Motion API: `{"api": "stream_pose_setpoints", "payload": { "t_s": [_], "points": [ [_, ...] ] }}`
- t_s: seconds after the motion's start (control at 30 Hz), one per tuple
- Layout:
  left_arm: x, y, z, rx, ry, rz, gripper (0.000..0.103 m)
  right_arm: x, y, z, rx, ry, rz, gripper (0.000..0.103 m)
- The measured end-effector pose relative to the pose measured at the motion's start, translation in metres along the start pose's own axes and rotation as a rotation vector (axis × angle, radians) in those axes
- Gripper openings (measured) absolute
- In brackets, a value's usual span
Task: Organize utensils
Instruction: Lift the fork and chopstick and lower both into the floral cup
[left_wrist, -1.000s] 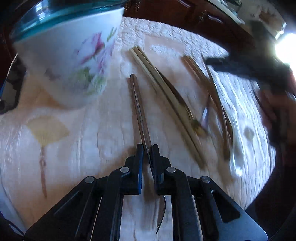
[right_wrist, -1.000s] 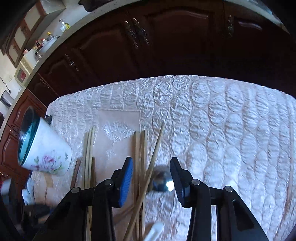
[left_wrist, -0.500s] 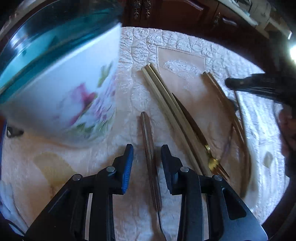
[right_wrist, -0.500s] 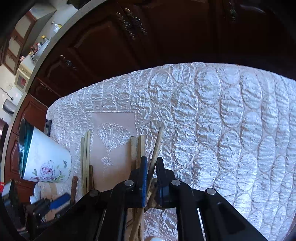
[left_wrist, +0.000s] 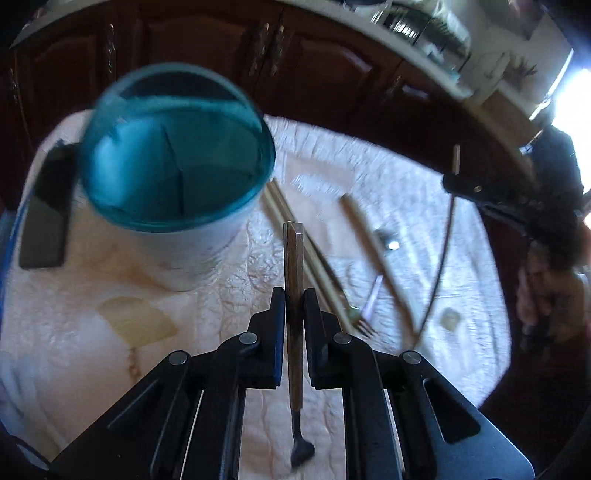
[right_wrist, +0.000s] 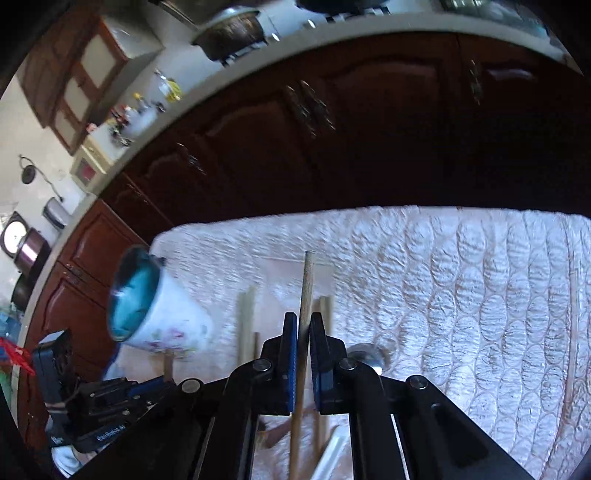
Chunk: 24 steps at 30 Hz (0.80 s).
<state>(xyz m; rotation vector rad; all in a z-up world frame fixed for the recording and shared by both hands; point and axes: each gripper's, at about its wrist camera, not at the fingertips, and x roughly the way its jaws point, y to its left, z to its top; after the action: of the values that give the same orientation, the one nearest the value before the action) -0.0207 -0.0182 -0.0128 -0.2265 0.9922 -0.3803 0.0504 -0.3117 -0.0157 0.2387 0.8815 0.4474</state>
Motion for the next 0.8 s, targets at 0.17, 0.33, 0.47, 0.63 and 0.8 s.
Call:
{"api": "stream_pose_setpoints", "payload": {
  "t_s": [0.17, 0.33, 0.47, 0.63, 0.8],
  "points": [
    [-0.046, 0.0, -0.006, 0.007, -0.055, -0.024, 0.008, -0.026, 0.026, 0.003, -0.047, -0.044, 0.025, 0.005],
    [-0.077, -0.006, -0.003, 0.02, -0.121, -0.034, 0.008, -0.044, 0.052, 0.011, -0.104, -0.088, 0.047, 0.005],
    [-0.107, -0.007, 0.006, 0.025, -0.174, -0.063, 0.008, -0.056, 0.071, 0.023, -0.126, -0.128, 0.084, 0.005],
    [-0.14, -0.009, 0.032, 0.032, -0.255, -0.058, 0.008, -0.069, 0.106, 0.046, -0.174, -0.189, 0.124, 0.005],
    [-0.167, -0.004, 0.064, 0.039, -0.352, 0.005, 0.008, -0.08, 0.137, 0.068, -0.203, -0.259, 0.166, 0.005]
  ]
}}
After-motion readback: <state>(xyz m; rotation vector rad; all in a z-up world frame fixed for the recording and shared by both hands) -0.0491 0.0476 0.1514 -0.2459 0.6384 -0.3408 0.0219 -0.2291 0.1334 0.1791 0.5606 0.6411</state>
